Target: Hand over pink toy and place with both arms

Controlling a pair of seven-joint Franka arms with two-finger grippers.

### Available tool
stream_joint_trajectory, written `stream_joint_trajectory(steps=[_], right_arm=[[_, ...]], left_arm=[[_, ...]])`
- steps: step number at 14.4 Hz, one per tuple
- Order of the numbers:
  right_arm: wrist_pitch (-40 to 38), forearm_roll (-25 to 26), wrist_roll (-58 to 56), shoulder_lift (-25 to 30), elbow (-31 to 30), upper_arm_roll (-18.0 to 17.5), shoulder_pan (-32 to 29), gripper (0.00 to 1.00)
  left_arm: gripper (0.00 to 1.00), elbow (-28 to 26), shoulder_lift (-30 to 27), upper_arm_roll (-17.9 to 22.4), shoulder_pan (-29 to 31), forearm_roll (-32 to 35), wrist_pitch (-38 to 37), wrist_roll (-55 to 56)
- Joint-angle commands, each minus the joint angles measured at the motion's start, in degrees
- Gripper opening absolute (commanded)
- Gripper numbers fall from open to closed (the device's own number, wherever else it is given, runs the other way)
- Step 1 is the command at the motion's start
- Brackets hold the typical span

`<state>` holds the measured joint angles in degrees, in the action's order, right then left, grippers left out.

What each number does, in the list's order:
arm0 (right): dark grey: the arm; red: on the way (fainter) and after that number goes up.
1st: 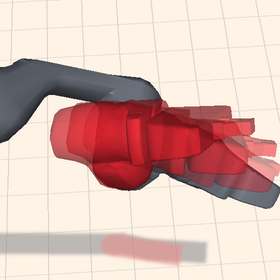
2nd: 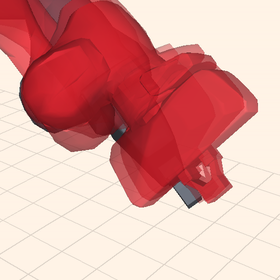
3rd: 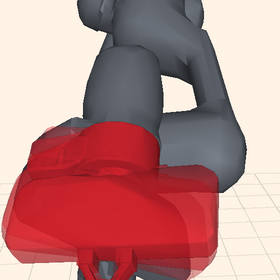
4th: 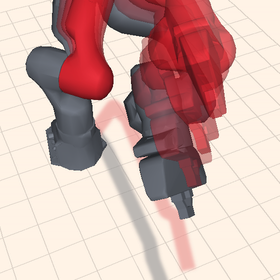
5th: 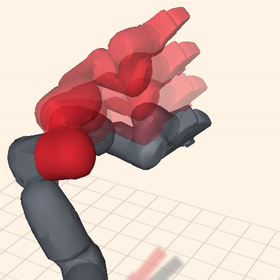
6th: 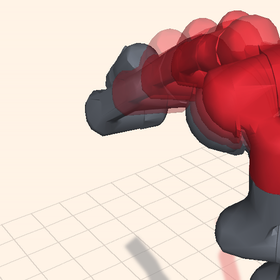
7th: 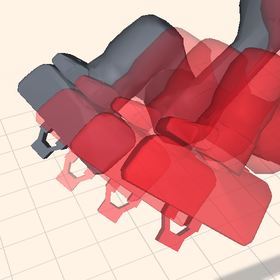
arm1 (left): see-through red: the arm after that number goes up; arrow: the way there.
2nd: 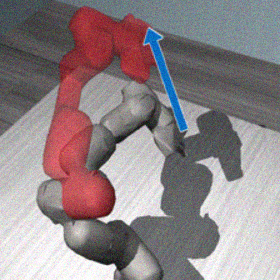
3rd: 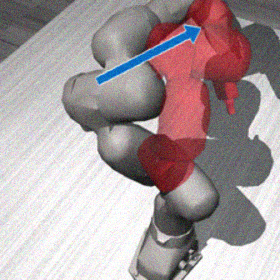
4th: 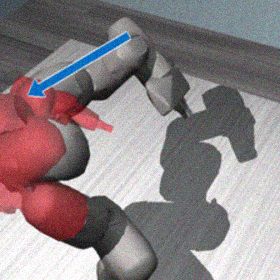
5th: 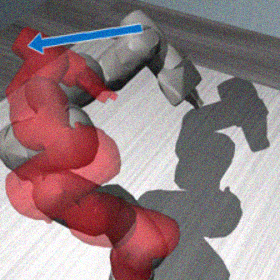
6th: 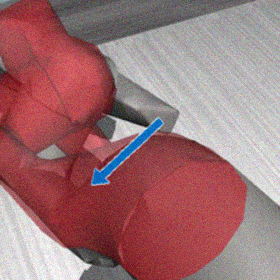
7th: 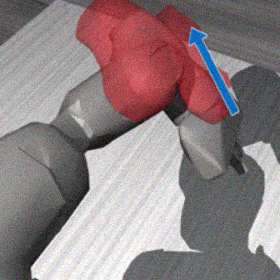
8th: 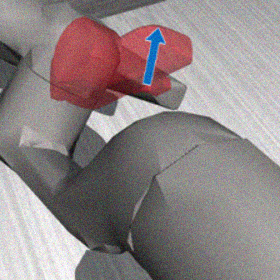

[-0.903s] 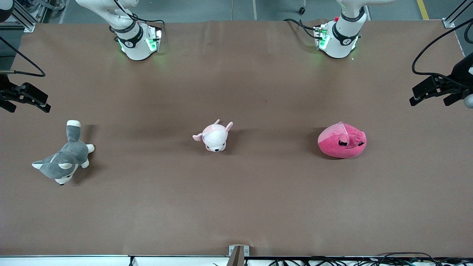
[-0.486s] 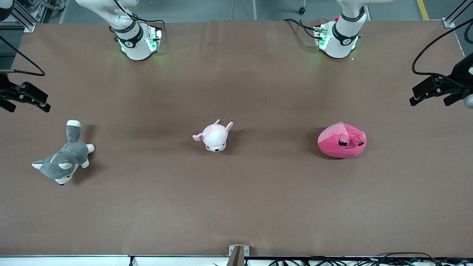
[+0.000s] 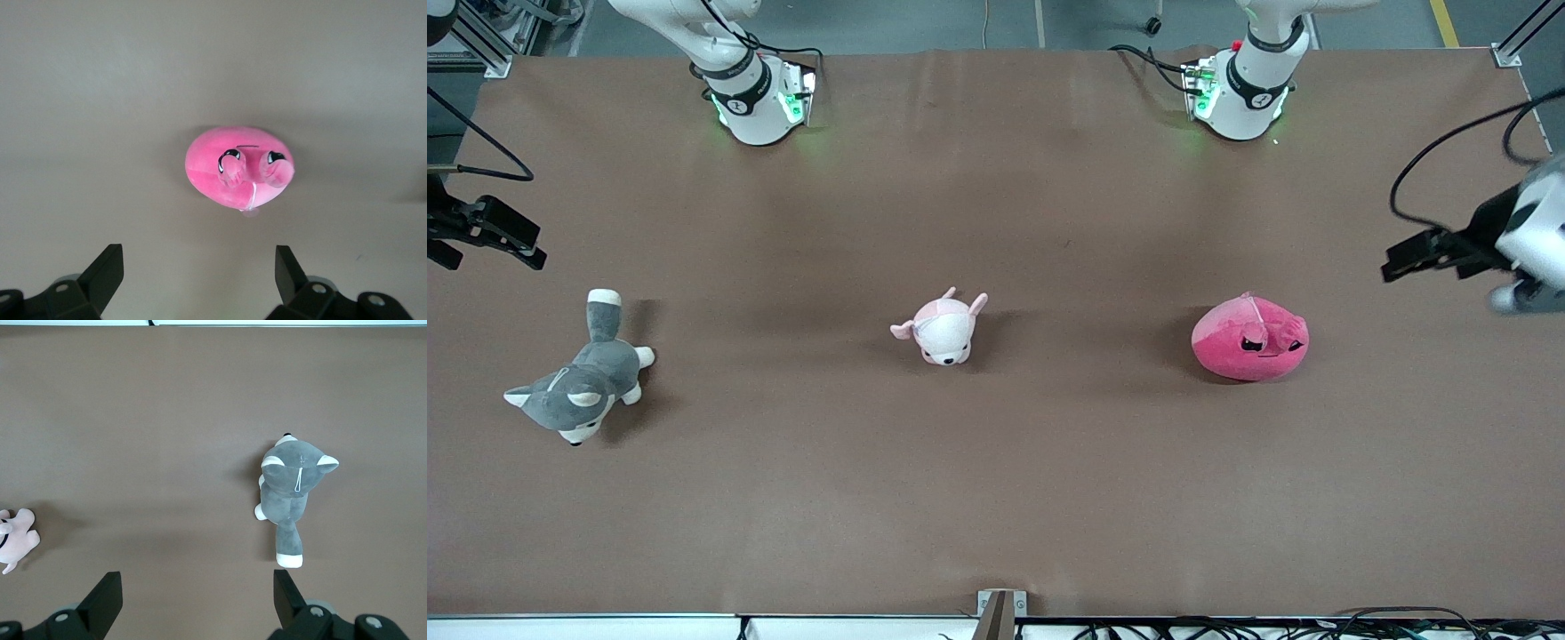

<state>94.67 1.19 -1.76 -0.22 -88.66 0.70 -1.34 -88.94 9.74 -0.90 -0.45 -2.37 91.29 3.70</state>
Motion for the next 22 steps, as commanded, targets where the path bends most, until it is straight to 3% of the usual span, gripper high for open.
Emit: stream_joint_trajectory(steps=[1,6,11,12,13,16,18,19,22], right_arm=[[0.16,-0.14,-0.53,1.10,-0.55,0.18,0.19,1.00],[0.43,-0.22,-0.53,0.66,-0.55,0.27,-0.07,1.00],[0.43,-0.14,-0.53,0.75,-0.38,0.27,0.19,1.00],[0.43,-0.14,-0.53,0.75,-0.38,0.27,0.19,1.00],[0.43,-0.14,-0.53,0.75,-0.38,0.27,0.19,1.00],[0.34,0.13,-0.53,0.75,-0.38,0.79,1.77,1.00],[0.25,-0.31,-0.36,0.75,-0.29,0.71,1.51,1.00],[0.08,-0.83,-0.18,0.75,-0.12,0.71,1.51,1.00],[-0.19,-0.75,-0.09,0.83,0.06,0.53,1.78,1.00]], left_arm=[[1.00,0.52,5.80,0.11,-0.78,1.32,0.38,0.96],[1.00,-9.12,8.90,-0.24,-0.87,0.97,11.69,2.01],[0.97,-15.21,8.98,-0.59,-0.95,-1.14,16.63,5.44],[0.92,-15.47,8.98,-0.59,-1.04,-1.32,16.81,6.14],[0.81,-15.56,8.98,-0.59,-1.04,-1.41,16.81,6.67],[0.33,-15.13,9.25,-0.68,-1.22,-2.37,16.90,6.76],[0.09,-14.60,9.34,-0.68,-1.48,-3.42,16.90,6.76],[0.00,-13.99,9.34,-0.68,-1.92,-3.52,16.82,6.76],[0.00,-11.97,9.25,-0.68,-2.71,-3.52,16.29,6.76]])
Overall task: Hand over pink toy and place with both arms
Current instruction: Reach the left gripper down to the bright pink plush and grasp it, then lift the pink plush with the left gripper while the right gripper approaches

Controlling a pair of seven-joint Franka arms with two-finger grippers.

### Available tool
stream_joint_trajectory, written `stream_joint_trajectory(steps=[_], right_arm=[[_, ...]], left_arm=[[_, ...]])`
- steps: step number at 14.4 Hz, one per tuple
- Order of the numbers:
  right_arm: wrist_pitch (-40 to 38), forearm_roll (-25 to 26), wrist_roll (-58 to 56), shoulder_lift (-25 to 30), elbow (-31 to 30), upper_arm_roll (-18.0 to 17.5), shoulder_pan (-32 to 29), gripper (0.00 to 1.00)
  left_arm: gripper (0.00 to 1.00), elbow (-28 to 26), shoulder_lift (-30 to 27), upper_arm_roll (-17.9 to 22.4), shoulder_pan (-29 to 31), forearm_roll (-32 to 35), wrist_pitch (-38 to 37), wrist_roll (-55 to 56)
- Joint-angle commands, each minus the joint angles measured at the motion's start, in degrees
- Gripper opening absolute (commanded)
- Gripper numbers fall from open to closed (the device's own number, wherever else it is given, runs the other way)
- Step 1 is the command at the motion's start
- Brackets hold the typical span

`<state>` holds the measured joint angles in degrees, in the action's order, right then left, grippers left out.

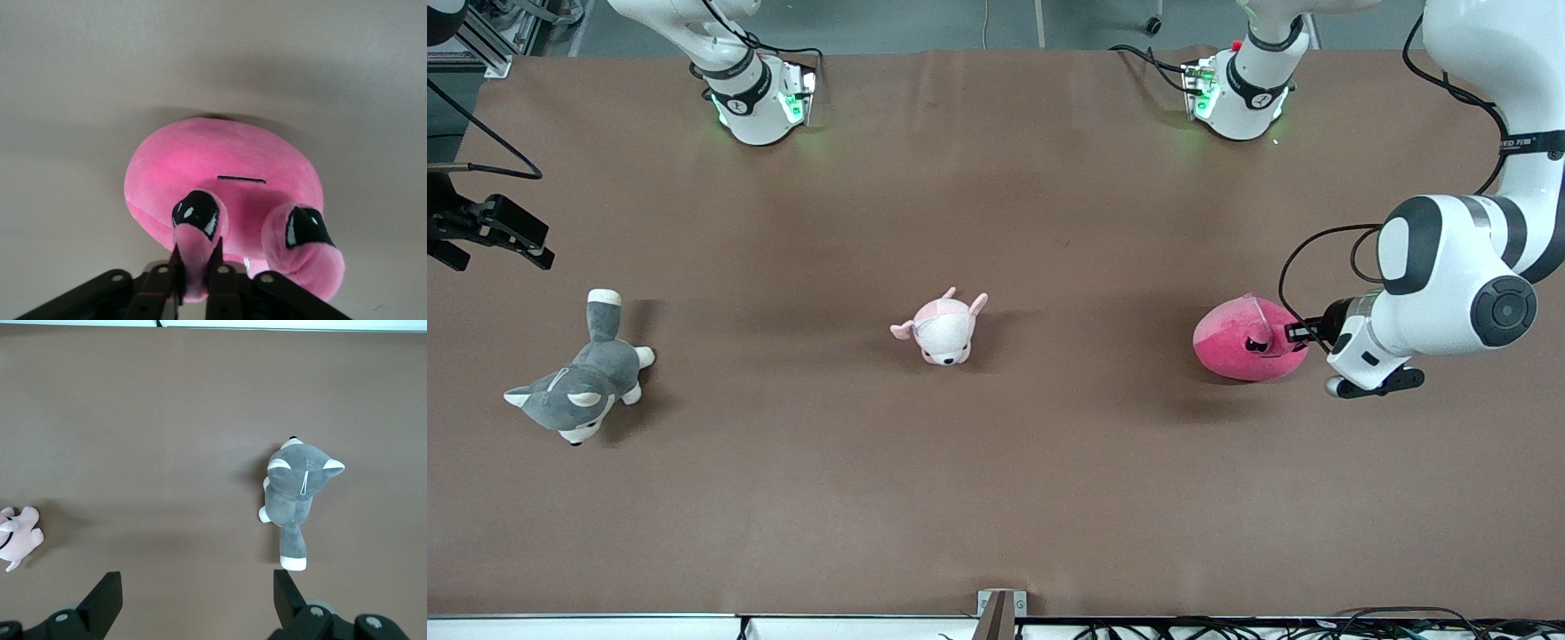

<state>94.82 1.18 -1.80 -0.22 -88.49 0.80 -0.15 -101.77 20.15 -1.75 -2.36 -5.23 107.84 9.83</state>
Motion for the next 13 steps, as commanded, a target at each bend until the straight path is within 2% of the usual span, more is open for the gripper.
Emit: stream_joint_trajectory(steps=[1,3,5,7,9,13], right_arm=[[-0.33,-0.82,-0.22,0.75,0.07,0.43,0.51,1.00],[0.19,-0.82,-0.22,0.66,0.16,0.52,0.42,1.00],[-0.60,-1.96,-0.22,0.31,0.07,0.43,0.68,1.00],[-1.12,-1.97,-0.13,0.13,-0.01,0.25,1.03,1.00],[-1.48,-2.84,-0.22,-0.48,0.07,0.08,1.73,1.00],[-4.72,-5.13,-0.48,-2.24,-0.19,0.08,4.02,1.00]], left_arm=[[0.00,1.48,-1.34,0.08,-1.50,-0.65,-0.35,0.72],[0.00,2.98,-3.00,-0.36,-3.25,-0.65,-1.49,2.73],[0.00,7.35,-4.50,-2.37,-4.92,-0.83,-6.92,7.55],[0.00,14.12,-4.42,-7.20,-5.81,-1.44,-11.06,14.48],[0.00,19.13,-4.07,-12.91,-5.90,-3.98,-11.25,22.22],[0.00,24.50,-3.54,-24.06,-5.99,-5.92,-9.33,31.64]])
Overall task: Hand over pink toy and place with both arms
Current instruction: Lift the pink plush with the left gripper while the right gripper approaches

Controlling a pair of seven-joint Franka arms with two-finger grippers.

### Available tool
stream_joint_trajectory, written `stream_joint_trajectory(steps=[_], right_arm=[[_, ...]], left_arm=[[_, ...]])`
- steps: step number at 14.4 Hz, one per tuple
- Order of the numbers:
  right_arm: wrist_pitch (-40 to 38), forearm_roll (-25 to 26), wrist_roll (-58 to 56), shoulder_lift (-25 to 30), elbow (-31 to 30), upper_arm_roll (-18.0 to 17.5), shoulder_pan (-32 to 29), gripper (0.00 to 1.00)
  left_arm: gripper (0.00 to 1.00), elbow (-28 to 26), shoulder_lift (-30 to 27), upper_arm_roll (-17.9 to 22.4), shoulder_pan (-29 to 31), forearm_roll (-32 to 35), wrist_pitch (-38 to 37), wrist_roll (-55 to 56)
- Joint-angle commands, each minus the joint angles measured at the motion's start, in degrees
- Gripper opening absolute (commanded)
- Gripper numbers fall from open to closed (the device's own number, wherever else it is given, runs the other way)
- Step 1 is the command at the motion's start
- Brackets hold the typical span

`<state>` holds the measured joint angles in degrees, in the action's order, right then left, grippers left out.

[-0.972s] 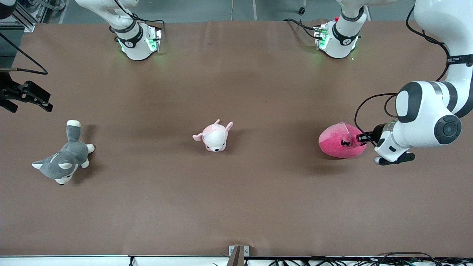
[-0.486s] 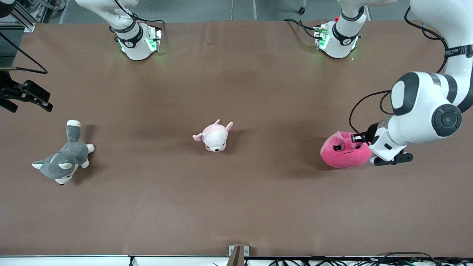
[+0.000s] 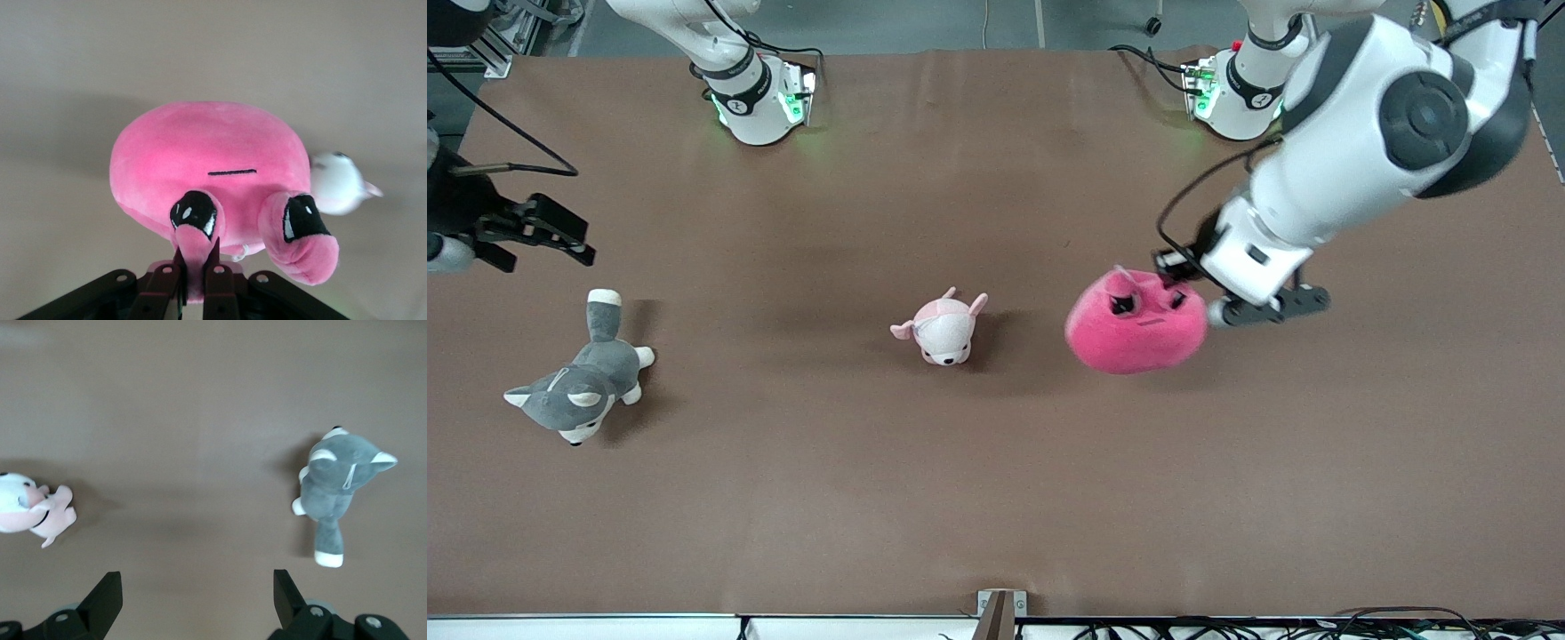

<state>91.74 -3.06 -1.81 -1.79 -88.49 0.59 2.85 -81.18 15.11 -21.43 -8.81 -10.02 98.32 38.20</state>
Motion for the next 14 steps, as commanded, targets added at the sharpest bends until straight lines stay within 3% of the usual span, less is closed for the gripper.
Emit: stream_joint_trajectory(steps=[1,2,3,6,8,11,14], right_arm=[[-1.65,-1.68,-0.91,-1.37,-0.19,0.20,1.63,1.00],[-1.82,-4.21,-1.17,-1.72,-0.10,0.29,2.42,0.96],[-1.91,-7.72,-0.74,-1.73,-0.10,0.29,2.86,0.84],[-1.39,-15.64,-0.47,-1.99,0.08,0.29,6.36,0.62],[-1.30,-21.52,2.05,-2.25,0.34,0.29,9.36,0.57],[-1.30,-34.62,12.35,-3.40,1.04,0.29,10.16,0.54],[-1.21,-32.12,12.18,-3.92,0.96,0.37,13.58,0.54]], left_arm=[[0.00,4.27,1.51,-7.02,0.02,-1.23,2.55,5.63],[0.00,4.28,1.51,-8.87,-0.85,-1.23,5.71,8.27],[0.00,4.19,1.85,-9.50,-2.69,-1.23,9.57,10.55],[0.00,4.28,6.23,-9.50,-9.28,-1.32,20.64,13.64],[0.00,4.37,9.40,-9.50,-13.32,-1.41,28.12,15.14],[0.00,4.45,12.22,-9.33,-16.85,-1.41,34.46,15.94],[0.00,4.36,13.02,-9.15,-18.17,-1.32,36.14,15.94]])
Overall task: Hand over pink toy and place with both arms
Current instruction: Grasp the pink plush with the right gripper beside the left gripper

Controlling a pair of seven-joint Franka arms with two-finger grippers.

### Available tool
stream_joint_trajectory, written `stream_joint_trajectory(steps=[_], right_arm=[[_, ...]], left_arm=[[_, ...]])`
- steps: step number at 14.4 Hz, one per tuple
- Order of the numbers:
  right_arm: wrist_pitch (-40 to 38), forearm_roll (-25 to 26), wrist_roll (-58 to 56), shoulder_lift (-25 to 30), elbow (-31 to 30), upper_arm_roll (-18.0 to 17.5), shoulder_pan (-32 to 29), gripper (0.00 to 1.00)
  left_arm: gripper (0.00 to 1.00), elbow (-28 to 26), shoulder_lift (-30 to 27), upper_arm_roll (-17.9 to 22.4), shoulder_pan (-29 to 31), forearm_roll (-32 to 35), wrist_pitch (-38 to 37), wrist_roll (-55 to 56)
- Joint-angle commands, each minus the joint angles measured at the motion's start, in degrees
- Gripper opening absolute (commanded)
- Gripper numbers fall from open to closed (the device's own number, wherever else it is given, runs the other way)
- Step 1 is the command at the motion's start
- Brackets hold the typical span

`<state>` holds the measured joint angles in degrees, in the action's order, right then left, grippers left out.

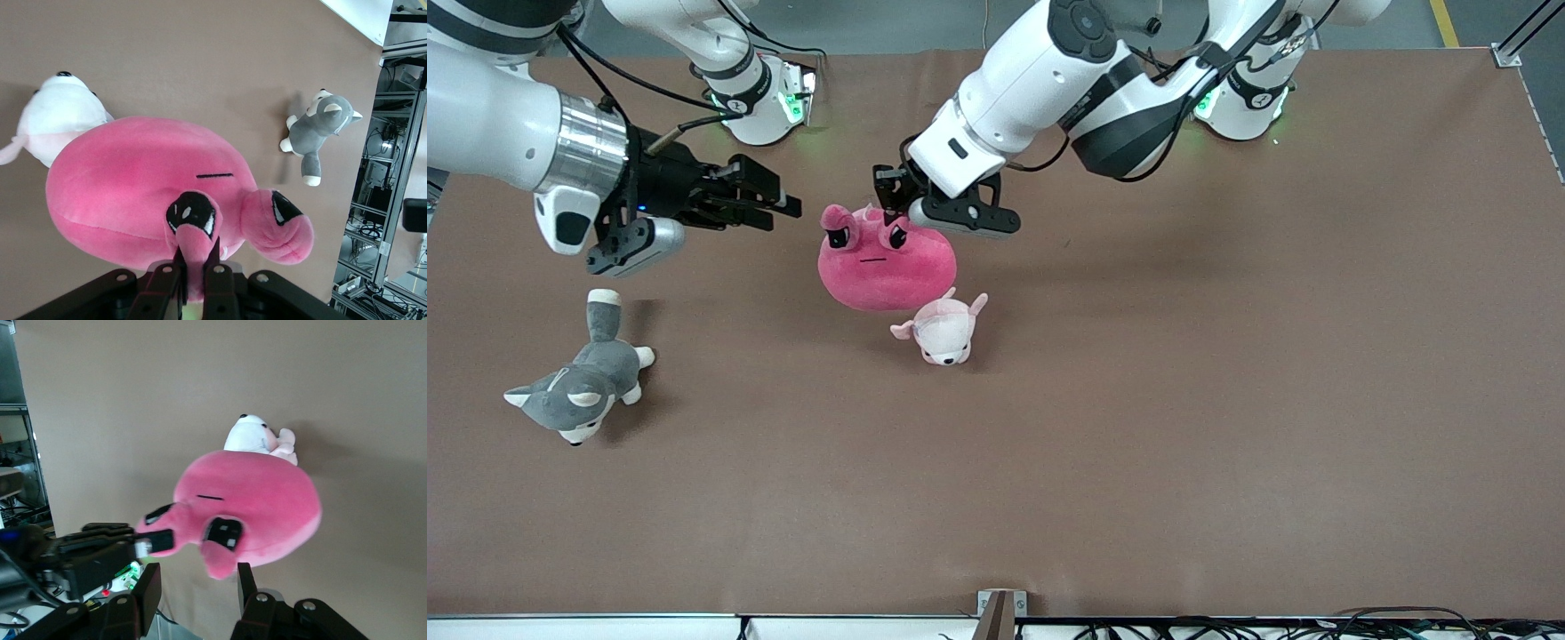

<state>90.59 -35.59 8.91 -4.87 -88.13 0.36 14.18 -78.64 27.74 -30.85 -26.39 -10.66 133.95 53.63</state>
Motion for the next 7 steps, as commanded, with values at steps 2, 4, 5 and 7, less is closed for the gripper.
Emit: stream_joint_trajectory(steps=[2,4,5,7], right_arm=[[0.82,6.73,1.46,-1.11,0.60,0.52,5.14,0.54],[0.91,8.07,1.46,-1.81,0.16,0.60,6.03,0.54],[0.91,8.25,1.37,-2.07,0.07,0.60,6.20,0.54],[0.91,9.12,0.93,-2.16,-0.11,0.60,6.47,0.54]], left_arm=[[0.00,1.74,0.47,0.27,-0.60,-0.59,1.40,0.60],[0.00,1.74,0.56,0.36,-0.68,-0.51,1.40,0.60],[0.00,1.74,0.56,0.36,-0.60,-0.51,1.40,0.60],[0.00,1.74,0.56,0.35,-0.60,-0.42,1.40,0.60]])
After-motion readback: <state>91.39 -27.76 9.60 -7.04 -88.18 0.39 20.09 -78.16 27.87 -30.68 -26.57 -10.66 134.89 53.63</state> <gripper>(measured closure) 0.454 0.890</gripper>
